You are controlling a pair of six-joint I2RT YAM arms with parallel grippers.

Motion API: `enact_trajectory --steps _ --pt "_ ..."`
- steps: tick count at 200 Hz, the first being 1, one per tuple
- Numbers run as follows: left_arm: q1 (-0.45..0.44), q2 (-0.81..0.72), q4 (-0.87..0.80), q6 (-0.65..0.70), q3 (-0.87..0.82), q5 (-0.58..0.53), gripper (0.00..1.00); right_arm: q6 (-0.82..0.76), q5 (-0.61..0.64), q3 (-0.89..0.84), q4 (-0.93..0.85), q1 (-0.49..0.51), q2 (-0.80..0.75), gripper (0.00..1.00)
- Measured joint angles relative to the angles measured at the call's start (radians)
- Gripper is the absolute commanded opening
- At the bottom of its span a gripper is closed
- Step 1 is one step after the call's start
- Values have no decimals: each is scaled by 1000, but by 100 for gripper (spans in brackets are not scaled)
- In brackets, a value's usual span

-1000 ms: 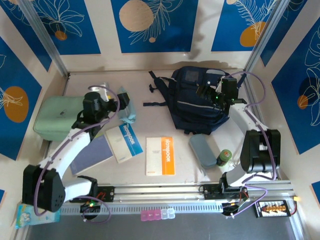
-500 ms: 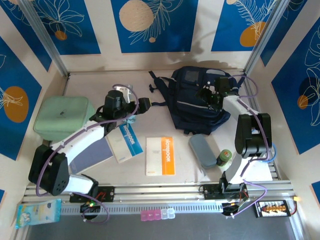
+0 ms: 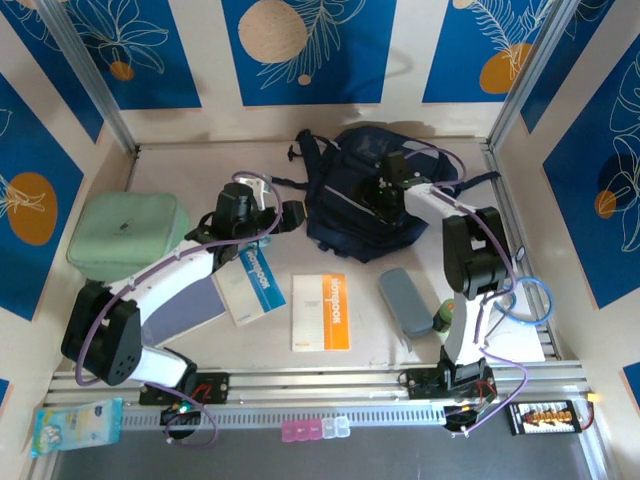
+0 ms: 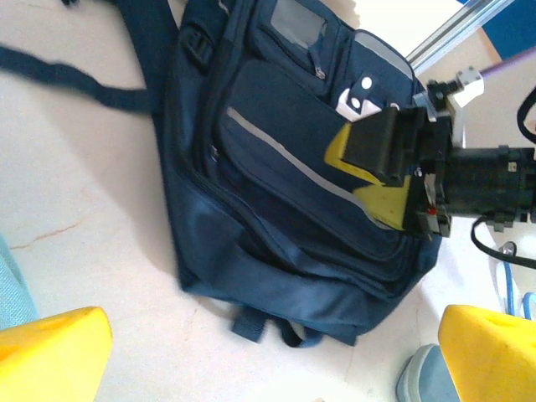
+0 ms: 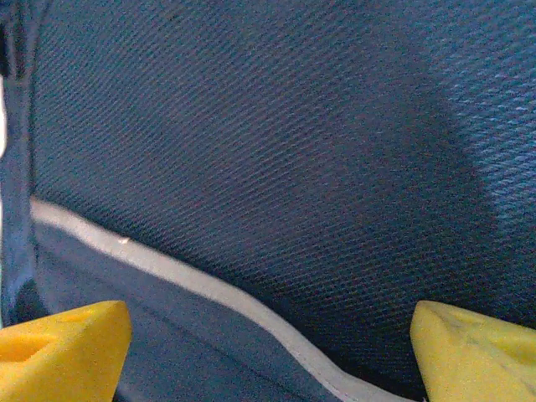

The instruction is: Pack the student bag

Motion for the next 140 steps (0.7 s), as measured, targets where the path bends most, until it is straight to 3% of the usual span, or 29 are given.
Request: enact_trajectory --steps 42,51,59,68,111,140 --pt "-16 18 -31 13 13 35 100 -10 -83 96 2 63 42 86" --pt "-30 39 -44 21 31 47 100 -28 -93 128 -7 63 43 89" --pt "-45 61 -53 27 50 56 100 -40 -96 154 -12 56 39 100" --pt "-64 88 -61 28 71 63 100 -62 -96 166 -7 40 24 99" --pt "-142 270 -56 -45 193 130 92 -89 -32 5 11 -148 -176 100" --pt "-180 417 -47 -115 300 158 90 -97 -30 -28 -9 -299 -187 94"
